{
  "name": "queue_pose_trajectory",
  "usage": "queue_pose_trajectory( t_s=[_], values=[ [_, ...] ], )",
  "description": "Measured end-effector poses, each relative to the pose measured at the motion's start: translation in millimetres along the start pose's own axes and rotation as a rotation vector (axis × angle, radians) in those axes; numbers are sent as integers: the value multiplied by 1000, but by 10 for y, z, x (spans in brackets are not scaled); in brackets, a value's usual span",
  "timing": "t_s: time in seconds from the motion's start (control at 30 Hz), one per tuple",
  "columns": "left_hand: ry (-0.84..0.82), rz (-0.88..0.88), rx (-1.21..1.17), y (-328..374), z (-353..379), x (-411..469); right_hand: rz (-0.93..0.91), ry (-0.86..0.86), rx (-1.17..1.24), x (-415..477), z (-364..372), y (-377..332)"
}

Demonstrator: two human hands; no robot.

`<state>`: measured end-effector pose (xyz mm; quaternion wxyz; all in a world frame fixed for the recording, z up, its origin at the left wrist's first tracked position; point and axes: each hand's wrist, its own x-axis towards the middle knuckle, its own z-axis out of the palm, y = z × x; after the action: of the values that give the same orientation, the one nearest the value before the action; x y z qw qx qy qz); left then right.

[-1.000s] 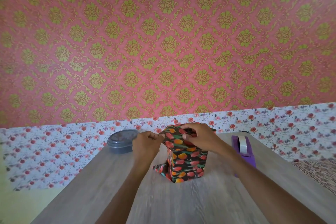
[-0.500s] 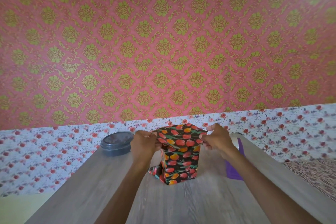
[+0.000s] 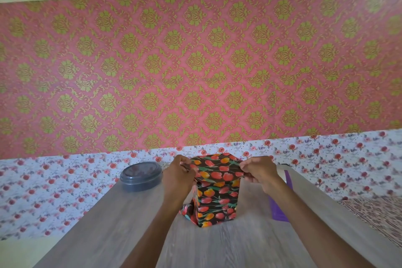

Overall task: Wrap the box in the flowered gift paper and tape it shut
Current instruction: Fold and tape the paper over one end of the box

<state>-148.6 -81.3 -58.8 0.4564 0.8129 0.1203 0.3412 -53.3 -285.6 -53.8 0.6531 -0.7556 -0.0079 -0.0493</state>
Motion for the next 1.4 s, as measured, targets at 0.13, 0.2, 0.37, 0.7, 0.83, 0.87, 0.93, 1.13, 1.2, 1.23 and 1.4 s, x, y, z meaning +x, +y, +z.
queue_pose_trajectory(
  t_s=[0.13, 0.2, 0.37, 0.7, 0.83, 0.87, 0.93, 1.13, 1.2, 1.23, 1.4],
  values=[
    [-40, -1, -50, -33, -5, 28, -5, -145, 95, -6, -58, -39],
    [-76, -14, -54, -44, -7, 40, -13, -227, 77, -4, -88, -50],
    [-105, 39, -52, -83, -37, 43, -93, -219, 31, 66, -115, -34],
    [-47, 43, -287, -62, -126, 62, -327, -247, 142, 67, -146, -61],
    [-46, 144, -129, -63, -183, 99, -427, -167, 39, 89, -145, -50],
    [-26, 160, -73, -60, -181, 108, -454, -133, 18, 90, -129, -47],
    [27, 183, 42, -22, -184, 101, -502, -75, -8, 97, -98, -37],
    [141, 465, 411, -16, -255, 83, -650, -60, -103, 157, -102, 57],
    [170, 509, 463, -44, -246, 114, -711, -26, -168, 176, -94, 91],
    [185, 537, 486, -51, -233, 124, -738, 0, -197, 186, -90, 103],
    [178, 612, 531, -57, -203, 147, -985, 217, -472, 241, -115, 132]
  ],
)
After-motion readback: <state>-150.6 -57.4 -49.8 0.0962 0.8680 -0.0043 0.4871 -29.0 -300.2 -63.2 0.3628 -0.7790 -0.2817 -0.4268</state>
